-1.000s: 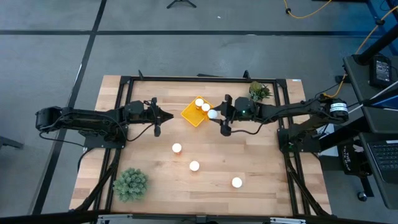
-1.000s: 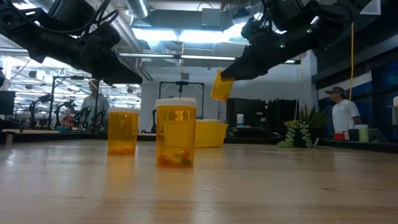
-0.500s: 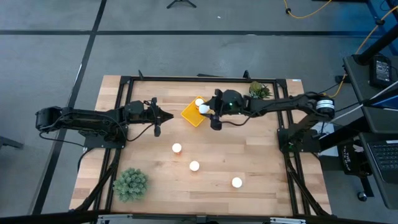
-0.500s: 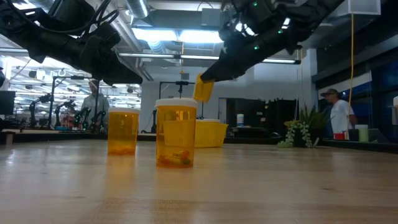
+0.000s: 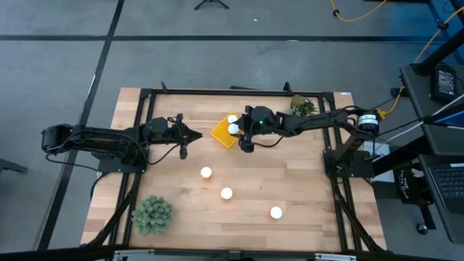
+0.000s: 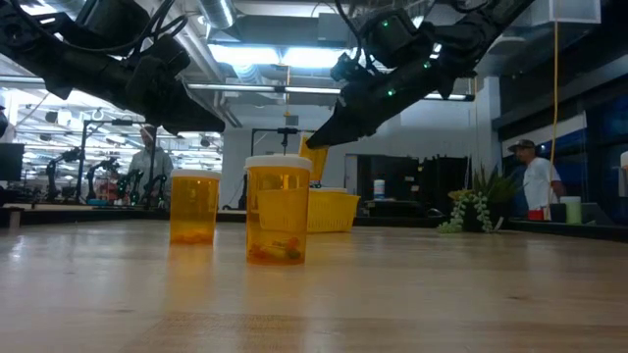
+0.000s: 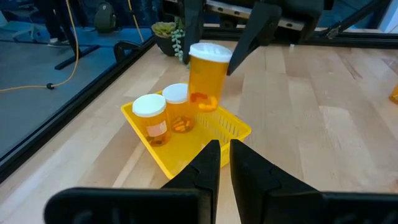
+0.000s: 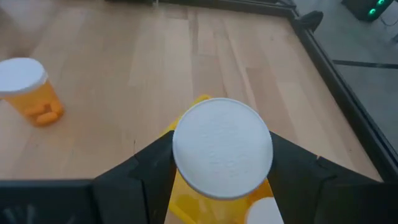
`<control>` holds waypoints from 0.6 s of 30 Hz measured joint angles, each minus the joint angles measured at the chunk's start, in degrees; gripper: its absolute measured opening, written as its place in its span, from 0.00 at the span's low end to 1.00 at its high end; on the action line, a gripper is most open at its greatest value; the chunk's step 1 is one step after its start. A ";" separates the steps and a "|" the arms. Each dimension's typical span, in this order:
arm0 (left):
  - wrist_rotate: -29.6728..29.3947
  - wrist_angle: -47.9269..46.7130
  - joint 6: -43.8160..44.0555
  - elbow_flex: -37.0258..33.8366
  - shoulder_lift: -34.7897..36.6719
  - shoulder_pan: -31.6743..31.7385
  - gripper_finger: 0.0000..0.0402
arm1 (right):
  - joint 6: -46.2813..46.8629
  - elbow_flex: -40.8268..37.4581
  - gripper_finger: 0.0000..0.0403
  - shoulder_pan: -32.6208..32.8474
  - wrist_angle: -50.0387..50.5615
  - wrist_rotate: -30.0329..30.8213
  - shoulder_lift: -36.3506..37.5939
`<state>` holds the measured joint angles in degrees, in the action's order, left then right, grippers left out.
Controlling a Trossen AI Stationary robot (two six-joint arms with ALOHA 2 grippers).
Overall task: Pick and place pill bottles into a basket
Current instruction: Put the pill bottle into the bin
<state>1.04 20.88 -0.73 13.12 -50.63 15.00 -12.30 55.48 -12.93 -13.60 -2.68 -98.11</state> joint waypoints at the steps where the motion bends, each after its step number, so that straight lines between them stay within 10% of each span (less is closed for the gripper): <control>1: 0.00 0.00 0.00 0.00 0.00 -0.02 0.08 | 0.09 -0.01 0.55 -0.15 0.21 0.01 -0.13; 18: 0.00 -0.01 0.00 -0.02 0.02 -0.02 0.08 | -0.04 -0.05 0.55 -0.60 0.71 0.02 -1.69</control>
<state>1.04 20.87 -0.73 13.10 -50.61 14.98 -12.34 55.43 -13.52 -12.89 -2.66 -99.80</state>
